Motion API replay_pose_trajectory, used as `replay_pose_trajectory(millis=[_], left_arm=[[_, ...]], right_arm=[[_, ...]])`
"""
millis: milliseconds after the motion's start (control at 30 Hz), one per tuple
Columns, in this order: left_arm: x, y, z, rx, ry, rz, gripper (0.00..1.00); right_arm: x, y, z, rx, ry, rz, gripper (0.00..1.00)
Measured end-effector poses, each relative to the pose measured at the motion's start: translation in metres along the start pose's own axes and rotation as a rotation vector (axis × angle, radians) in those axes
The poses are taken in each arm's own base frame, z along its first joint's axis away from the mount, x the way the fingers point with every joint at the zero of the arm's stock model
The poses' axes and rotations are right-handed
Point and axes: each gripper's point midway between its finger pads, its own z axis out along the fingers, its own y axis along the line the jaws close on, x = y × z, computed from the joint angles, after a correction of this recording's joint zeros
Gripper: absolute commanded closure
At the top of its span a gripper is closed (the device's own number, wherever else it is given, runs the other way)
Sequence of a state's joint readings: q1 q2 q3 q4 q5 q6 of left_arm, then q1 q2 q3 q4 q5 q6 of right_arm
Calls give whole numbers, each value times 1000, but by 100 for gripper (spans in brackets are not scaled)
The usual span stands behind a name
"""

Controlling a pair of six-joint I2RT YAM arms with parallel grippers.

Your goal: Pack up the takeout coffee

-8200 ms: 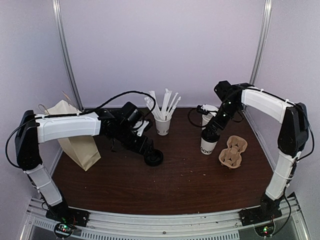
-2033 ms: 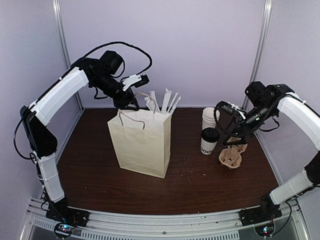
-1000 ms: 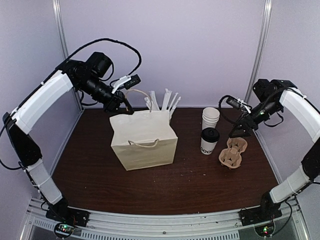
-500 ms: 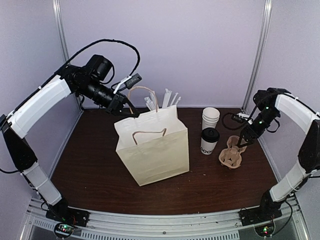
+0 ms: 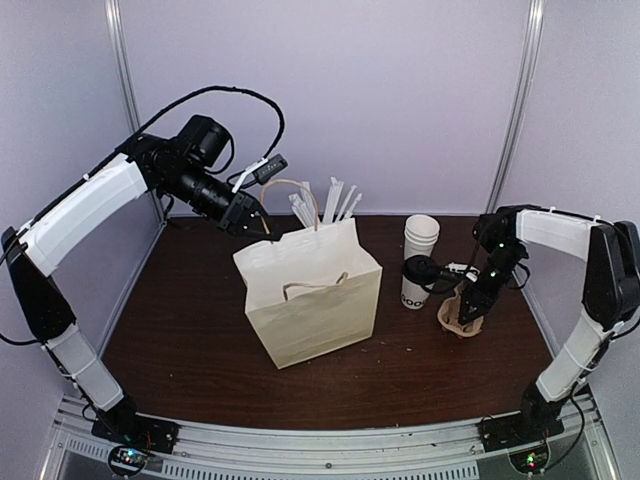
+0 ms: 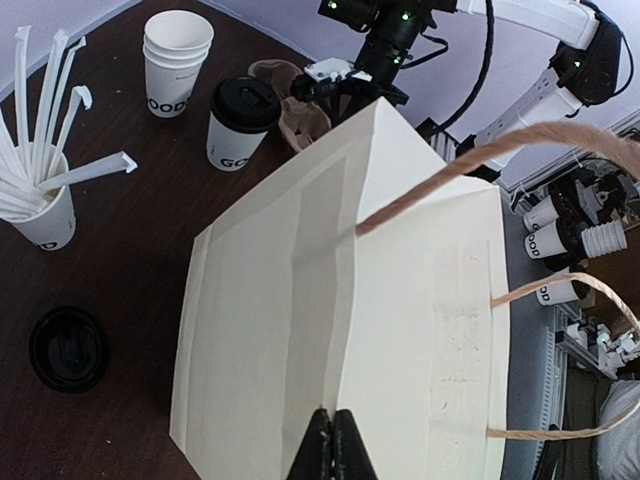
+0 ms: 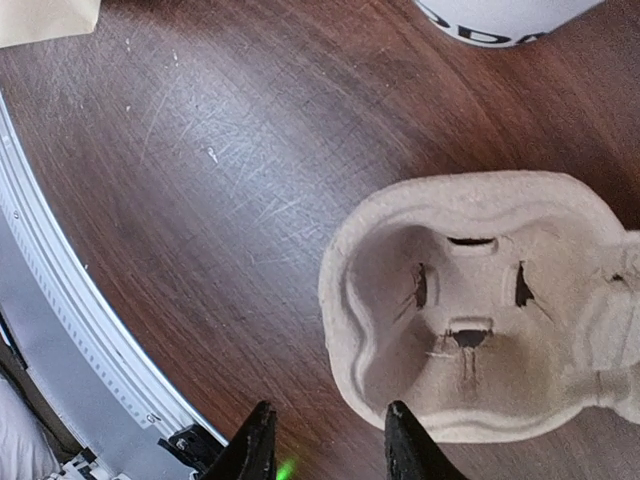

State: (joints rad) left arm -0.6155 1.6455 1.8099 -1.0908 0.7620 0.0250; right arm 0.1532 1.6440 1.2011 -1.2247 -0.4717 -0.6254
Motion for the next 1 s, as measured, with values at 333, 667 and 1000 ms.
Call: replay_pose_trajectory(millis=[333,667,1000], left_arm=[[3,13,4,-49,8,-30,100],[4,17,5,-67,10,-43,100],[9,20,8,-70,23,-53,100]], right_arm=[[9,-10,36,2,97,23,69],[26,-27,38,12,119,113,65],[69,-61,19,76,184,185,46]])
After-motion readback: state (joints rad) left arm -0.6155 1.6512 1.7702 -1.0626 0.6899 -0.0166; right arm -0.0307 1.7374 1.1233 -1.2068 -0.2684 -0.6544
